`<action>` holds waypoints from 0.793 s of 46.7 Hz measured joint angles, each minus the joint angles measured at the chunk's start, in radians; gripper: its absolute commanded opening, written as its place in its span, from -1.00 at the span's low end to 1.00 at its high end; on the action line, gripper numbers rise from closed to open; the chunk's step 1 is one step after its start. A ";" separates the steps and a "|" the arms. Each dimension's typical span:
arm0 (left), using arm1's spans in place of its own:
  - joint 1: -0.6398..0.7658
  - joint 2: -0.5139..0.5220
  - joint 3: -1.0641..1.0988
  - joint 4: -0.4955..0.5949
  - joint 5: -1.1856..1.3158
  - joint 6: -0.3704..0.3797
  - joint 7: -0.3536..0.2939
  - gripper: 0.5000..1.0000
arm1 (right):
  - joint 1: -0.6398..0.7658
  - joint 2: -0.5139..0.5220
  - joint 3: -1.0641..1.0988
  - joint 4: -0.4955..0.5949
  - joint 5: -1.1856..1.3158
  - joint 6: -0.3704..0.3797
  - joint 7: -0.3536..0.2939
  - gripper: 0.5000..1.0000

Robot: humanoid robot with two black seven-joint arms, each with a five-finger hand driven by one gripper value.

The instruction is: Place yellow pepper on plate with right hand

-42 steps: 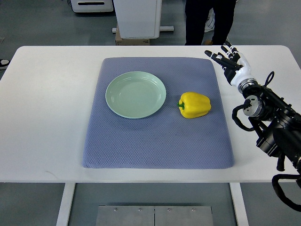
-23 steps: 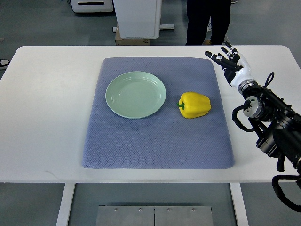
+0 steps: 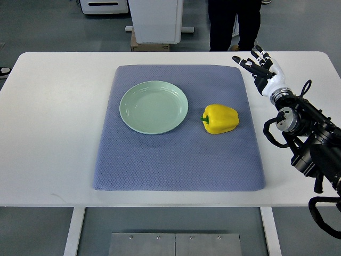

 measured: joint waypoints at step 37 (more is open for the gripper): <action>0.000 0.000 0.000 -0.001 0.000 0.000 0.000 1.00 | 0.015 -0.013 -0.001 0.001 0.000 0.001 0.013 1.00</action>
